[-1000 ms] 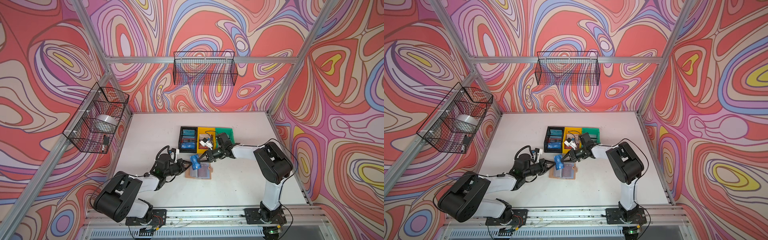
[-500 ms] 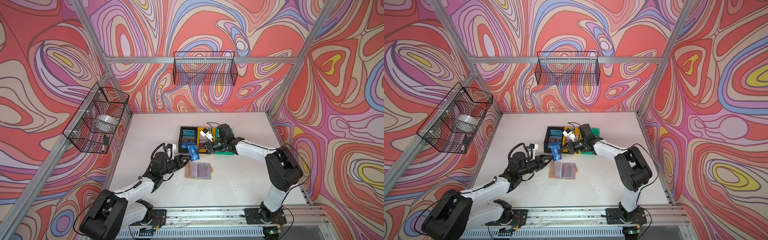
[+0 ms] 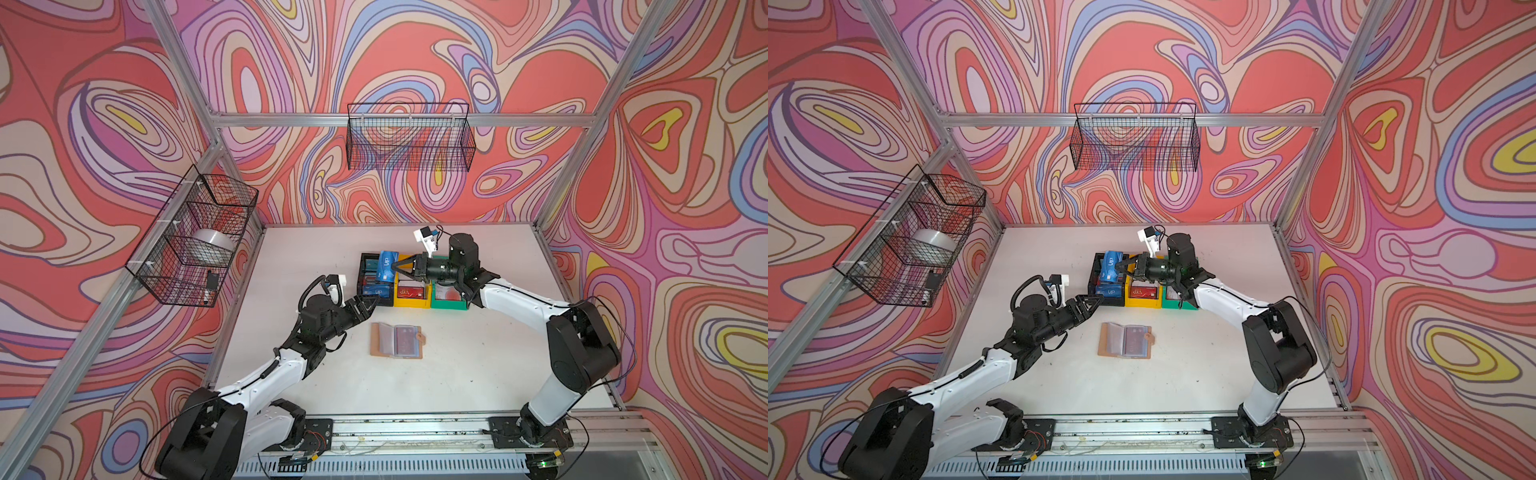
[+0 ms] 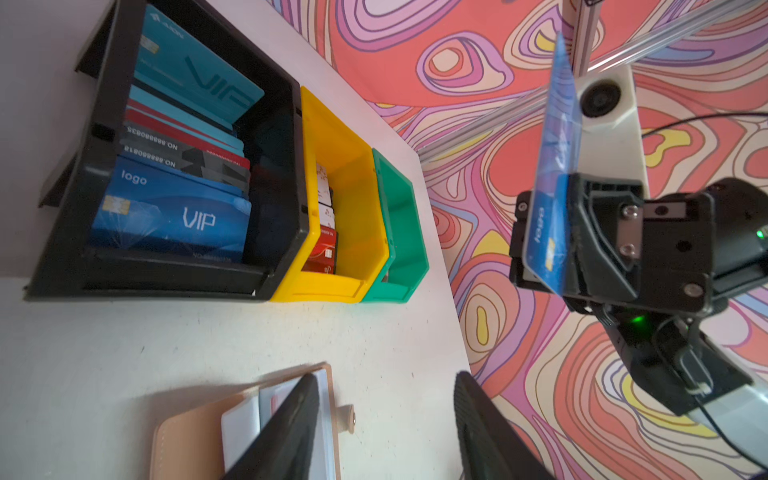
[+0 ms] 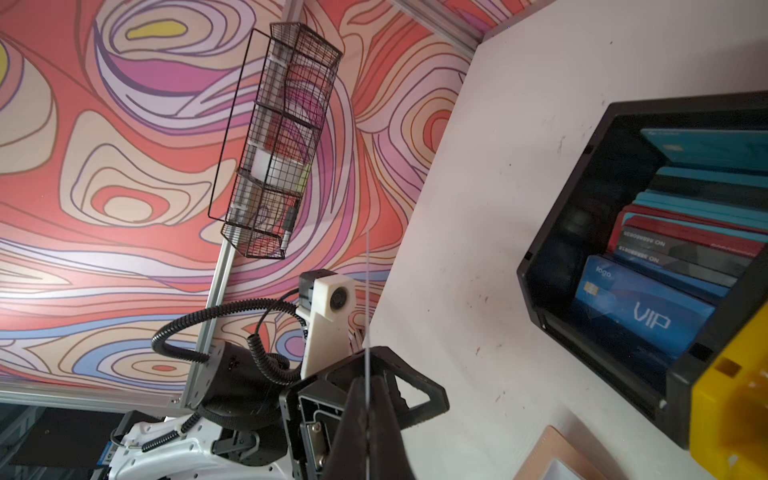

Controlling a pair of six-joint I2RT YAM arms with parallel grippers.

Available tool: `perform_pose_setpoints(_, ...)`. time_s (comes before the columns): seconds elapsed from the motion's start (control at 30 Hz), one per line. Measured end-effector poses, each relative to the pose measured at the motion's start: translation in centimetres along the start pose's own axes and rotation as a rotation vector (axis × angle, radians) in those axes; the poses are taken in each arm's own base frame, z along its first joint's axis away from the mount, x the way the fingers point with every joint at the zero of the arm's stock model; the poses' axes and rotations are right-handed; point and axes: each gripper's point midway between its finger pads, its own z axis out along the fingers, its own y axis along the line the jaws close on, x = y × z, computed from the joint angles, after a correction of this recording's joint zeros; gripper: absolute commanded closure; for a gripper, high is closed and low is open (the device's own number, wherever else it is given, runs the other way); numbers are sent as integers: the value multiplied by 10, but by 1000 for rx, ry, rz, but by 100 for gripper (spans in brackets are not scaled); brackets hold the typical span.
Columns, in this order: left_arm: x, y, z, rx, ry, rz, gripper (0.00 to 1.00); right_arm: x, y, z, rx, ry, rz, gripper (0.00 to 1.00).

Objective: Take the credit cards out of the card holder

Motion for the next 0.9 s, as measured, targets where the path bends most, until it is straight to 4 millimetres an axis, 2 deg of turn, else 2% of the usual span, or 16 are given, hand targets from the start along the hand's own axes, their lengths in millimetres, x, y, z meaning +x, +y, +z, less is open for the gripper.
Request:
perform_pose_setpoints(0.17, -19, -12, 10, 37, -54, 24, 42, -7, 0, -9, -8, -104, 33, 100)
perform_pose_setpoints(0.5, -57, -63, 11, 184, -171, 84, 41, -18, 12, -21, -31, -207, 35, 100)
perform_pose_setpoints(0.7, -59, -61, 19, 209, -180, 54, 42, -19, 5, -26, -44, -262, 73, 100)
perform_pose_setpoints(0.9, -62, -65, 18, 225, -197, 61, 42, -23, -2, -25, -86, -311, 116, 100)
